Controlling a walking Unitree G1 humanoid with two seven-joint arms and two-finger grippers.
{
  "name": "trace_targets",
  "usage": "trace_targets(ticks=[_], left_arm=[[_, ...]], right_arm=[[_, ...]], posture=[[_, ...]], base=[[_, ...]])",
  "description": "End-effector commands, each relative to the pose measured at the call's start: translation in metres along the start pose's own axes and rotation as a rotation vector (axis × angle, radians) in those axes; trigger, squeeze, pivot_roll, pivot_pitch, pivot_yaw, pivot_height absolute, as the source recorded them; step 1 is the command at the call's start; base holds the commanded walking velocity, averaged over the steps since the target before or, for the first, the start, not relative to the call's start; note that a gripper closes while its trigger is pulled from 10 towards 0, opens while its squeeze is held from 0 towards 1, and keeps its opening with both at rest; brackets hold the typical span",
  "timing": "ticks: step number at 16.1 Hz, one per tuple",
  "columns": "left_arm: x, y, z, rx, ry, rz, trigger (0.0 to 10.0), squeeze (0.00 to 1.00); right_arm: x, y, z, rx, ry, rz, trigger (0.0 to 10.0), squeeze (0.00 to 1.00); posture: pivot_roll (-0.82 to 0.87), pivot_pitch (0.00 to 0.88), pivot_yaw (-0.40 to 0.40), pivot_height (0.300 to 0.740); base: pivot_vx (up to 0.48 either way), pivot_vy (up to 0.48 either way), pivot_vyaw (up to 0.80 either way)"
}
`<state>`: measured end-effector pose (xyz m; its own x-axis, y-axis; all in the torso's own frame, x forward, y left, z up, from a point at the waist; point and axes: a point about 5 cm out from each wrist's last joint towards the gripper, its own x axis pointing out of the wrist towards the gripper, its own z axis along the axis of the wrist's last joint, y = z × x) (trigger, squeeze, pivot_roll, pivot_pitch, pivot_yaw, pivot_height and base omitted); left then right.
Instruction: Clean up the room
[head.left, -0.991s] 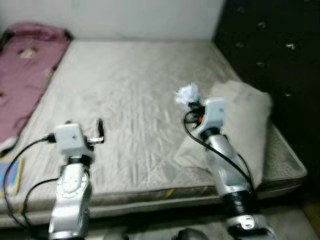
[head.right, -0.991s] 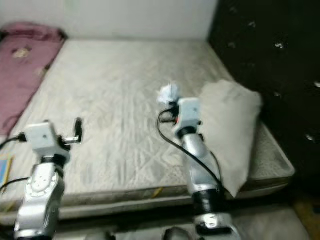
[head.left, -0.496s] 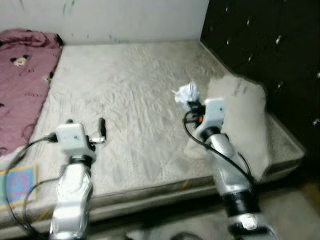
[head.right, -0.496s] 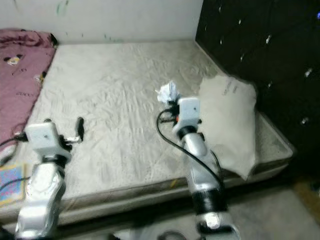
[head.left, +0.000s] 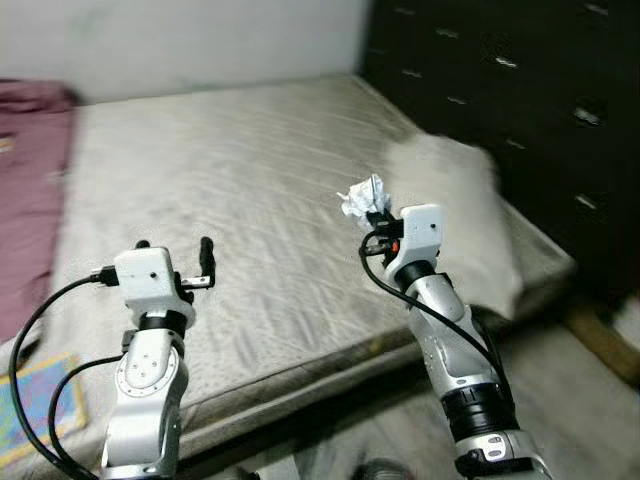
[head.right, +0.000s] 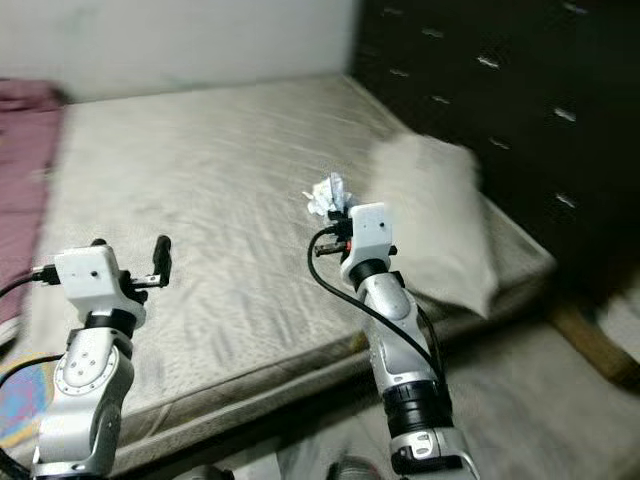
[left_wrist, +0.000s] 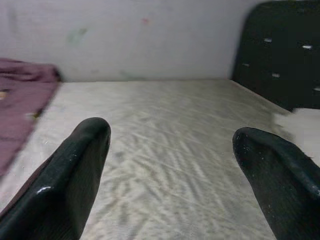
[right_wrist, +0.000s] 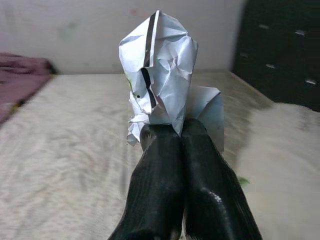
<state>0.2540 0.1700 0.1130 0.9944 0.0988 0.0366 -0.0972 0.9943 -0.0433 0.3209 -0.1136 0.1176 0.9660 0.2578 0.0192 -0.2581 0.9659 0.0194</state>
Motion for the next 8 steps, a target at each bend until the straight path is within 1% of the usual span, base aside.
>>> trace_targets(ticks=[1,7,8], left_arm=[[-0.0003,-0.0024,0.0003,-0.006,0.003,-0.010,10.0,0.00],[0.0001,-0.0029,0.0002,-0.009,0.007,-0.005,10.0,0.00],[-0.0001,-0.0027,0.0009,-0.009,-0.001,0.001,10.0,0.00]], right_arm=[[0.0011,-0.0015,0.0038,-0.003,-0.010,0.000,10.0,0.00],[0.0013,-0.0007,0.0031,-0.010,-0.001,0.016,10.0,0.00],[0.0013,-0.0004,0.0033,-0.013,-0.004,0.018,10.0,0.00]], posture=[[-0.04,0.000,-0.012,0.740],[-0.04,0.000,-0.015,0.740],[-0.04,0.000,-0.015,0.740]], base=[[0.000,0.480,0.00],[0.000,0.480,0.00],[0.000,0.364,0.00]])
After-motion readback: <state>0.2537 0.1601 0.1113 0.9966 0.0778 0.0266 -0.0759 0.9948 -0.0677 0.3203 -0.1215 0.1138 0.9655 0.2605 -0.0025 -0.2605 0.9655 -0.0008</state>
